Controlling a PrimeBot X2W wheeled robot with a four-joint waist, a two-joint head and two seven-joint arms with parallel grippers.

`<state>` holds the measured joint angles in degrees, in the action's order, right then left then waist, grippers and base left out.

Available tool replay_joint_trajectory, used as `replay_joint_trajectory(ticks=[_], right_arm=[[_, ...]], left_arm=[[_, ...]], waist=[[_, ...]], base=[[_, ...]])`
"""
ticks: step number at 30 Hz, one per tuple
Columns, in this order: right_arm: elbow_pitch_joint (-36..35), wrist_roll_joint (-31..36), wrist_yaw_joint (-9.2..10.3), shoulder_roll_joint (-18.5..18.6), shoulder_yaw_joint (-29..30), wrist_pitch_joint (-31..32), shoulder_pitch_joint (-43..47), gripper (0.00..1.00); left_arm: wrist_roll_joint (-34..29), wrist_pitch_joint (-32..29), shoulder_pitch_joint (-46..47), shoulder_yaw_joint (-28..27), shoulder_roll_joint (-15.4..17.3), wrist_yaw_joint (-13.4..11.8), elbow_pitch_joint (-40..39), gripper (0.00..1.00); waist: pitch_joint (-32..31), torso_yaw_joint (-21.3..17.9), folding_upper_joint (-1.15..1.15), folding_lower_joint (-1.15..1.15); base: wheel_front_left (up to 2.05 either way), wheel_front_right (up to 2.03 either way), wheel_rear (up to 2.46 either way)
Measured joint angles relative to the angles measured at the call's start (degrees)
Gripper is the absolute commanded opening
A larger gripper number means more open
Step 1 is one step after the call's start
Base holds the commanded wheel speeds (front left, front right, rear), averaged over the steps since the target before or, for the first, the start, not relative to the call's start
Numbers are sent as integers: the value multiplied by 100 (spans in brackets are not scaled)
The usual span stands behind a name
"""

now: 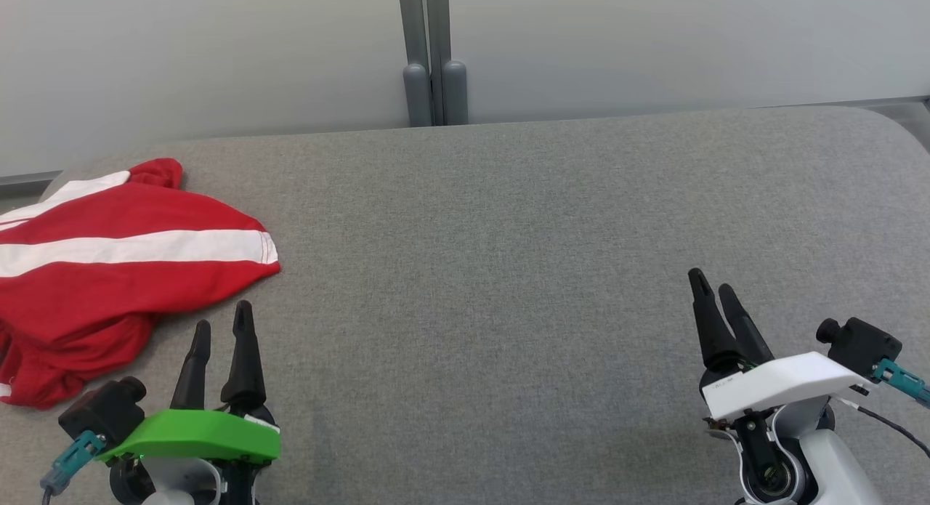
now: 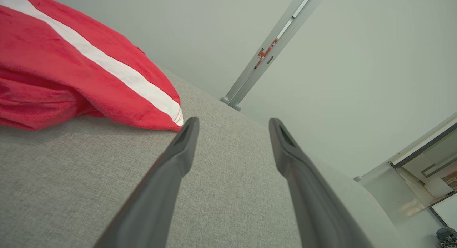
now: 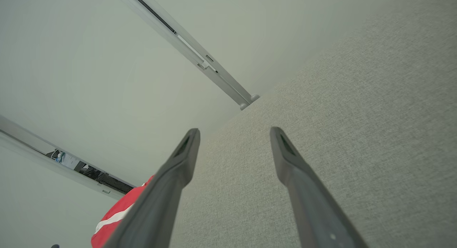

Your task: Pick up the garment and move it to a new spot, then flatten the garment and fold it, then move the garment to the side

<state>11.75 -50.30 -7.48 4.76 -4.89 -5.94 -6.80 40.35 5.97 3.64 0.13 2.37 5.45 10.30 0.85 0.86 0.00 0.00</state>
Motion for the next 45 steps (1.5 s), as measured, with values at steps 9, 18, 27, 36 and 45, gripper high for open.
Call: replay_joint_trajectory(ticks=[9,18,27,36,45], right_arm=[[107,755,0,-24,-9,-142,-59,100],[163,1248,0,-33,-108,-278,-99,100],[209,1660,0,-24,-196,-409,-178,100],[235,2085,0,-24,-244,-526,-208,100],[182,2460,0,-29,-270,-628,-236,100]], left_arm=[[-590,148,3,55,3,-41,-7,100],[-1068,278,20,141,7,-43,-13,100],[-1562,413,28,194,10,-44,-4,100],[-1992,525,47,231,13,-51,2,100],[-2370,631,47,276,19,-77,-1,100]], waist=[[14,11,0,0],[21,21,0,0],[32,32,0,0],[35,36,0,0],[26,32,0,0]], base=[[0,0,0],[0,0,0],[0,0,0],[0,0,0],[0,0,0]])
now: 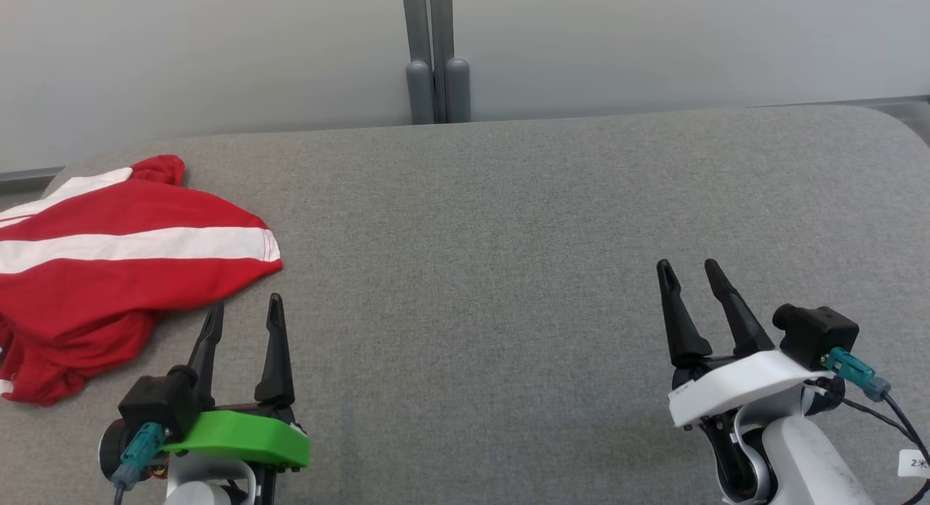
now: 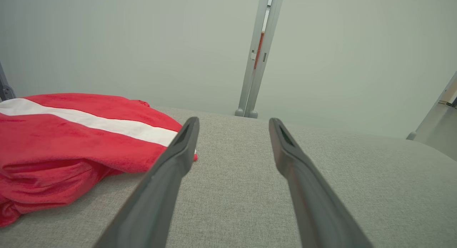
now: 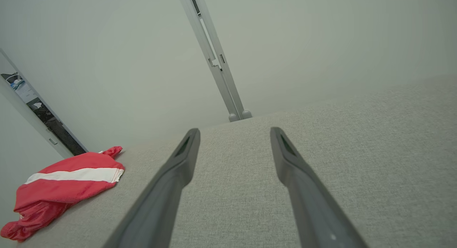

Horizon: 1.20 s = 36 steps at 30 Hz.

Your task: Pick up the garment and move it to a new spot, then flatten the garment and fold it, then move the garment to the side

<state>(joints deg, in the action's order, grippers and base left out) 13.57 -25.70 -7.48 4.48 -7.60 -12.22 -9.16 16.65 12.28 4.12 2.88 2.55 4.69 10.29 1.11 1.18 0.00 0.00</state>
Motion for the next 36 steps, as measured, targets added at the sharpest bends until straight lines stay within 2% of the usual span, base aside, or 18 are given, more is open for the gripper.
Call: replay_joint_trajectory(ticks=[24,36], right_arm=[[7,961,-1,-16,43,-255,-57,100],[18,1036,-1,-63,118,-282,-54,100]], left_arm=[[-875,252,7,98,11,-15,4,100],[-912,287,1,96,12,-14,5,100]], waist=[[-61,6,0,0],[-77,-13,0,0]], base=[[0,0,0],[0,0,0]])
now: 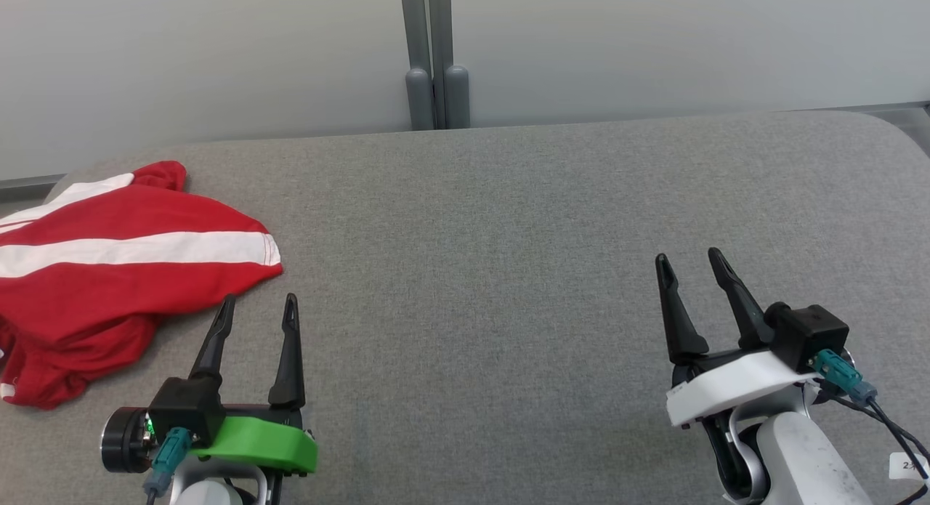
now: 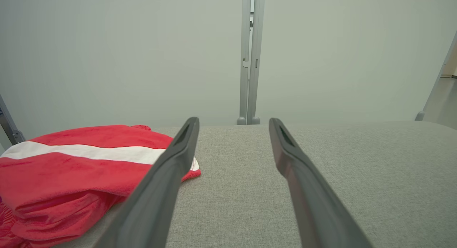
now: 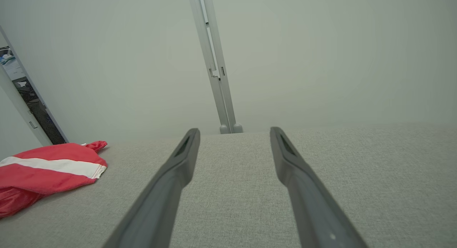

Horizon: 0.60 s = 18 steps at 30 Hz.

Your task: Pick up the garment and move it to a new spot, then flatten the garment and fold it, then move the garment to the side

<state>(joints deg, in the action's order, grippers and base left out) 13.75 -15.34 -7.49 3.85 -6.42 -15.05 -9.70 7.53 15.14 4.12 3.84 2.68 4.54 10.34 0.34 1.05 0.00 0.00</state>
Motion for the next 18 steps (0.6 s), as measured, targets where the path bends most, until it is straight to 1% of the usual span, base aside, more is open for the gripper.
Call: replay_joint_trajectory(ticks=[11,14,18], right_arm=[[1,-3,0,-29,-24,0,5,100],[-13,-64,0,-25,-104,0,5,100],[-31,-209,0,22,-288,0,15,100]], left_arm=[[62,0,1,-19,0,-2,27,100],[208,-1,2,-37,0,-10,83,100],[250,0,7,-97,1,-27,99,100]], waist=[[26,45,0,0],[32,91,0,0],[37,231,0,0]], base=[[0,0,0],[0,0,0],[0,0,0]])
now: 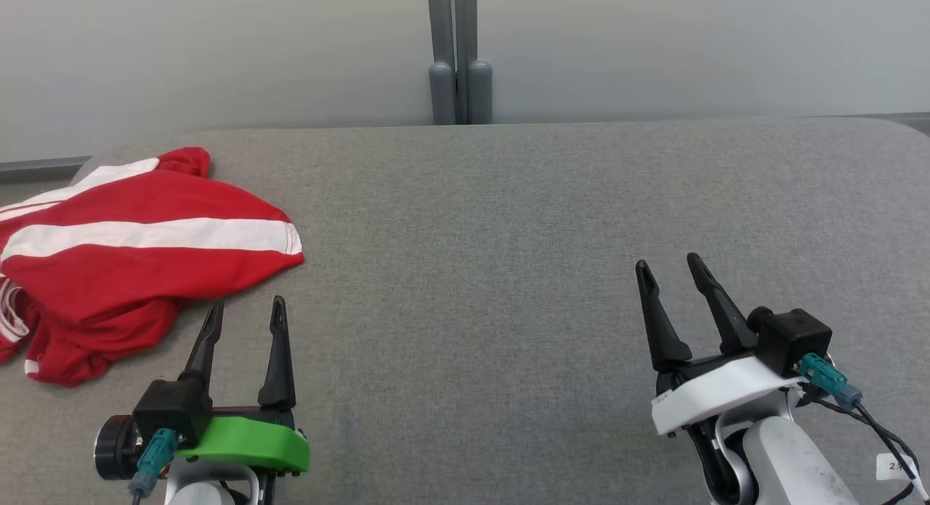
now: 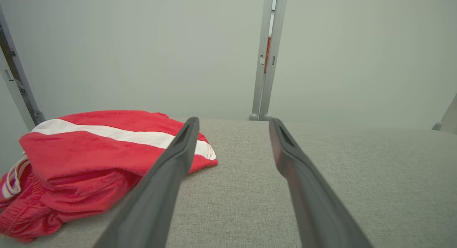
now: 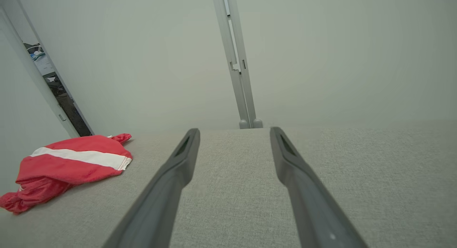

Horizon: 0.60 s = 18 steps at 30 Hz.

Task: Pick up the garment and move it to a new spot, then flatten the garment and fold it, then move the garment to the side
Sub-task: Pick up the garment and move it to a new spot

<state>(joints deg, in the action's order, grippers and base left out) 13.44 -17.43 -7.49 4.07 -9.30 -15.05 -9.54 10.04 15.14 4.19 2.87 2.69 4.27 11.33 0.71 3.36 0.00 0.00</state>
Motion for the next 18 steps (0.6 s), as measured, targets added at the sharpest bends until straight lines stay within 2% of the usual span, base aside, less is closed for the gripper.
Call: replay_joint_trajectory(ticks=[7,18], right_arm=[[-34,-179,0,60,-243,-1,44,100],[-42,-350,0,122,-471,0,43,100]], left_arm=[[113,0,-7,-148,1,-88,3,100],[154,0,-48,-347,2,-189,48,100]], waist=[[3,444,0,0],[7,1352,0,0]], base=[[0,0,0],[0,0,0]])
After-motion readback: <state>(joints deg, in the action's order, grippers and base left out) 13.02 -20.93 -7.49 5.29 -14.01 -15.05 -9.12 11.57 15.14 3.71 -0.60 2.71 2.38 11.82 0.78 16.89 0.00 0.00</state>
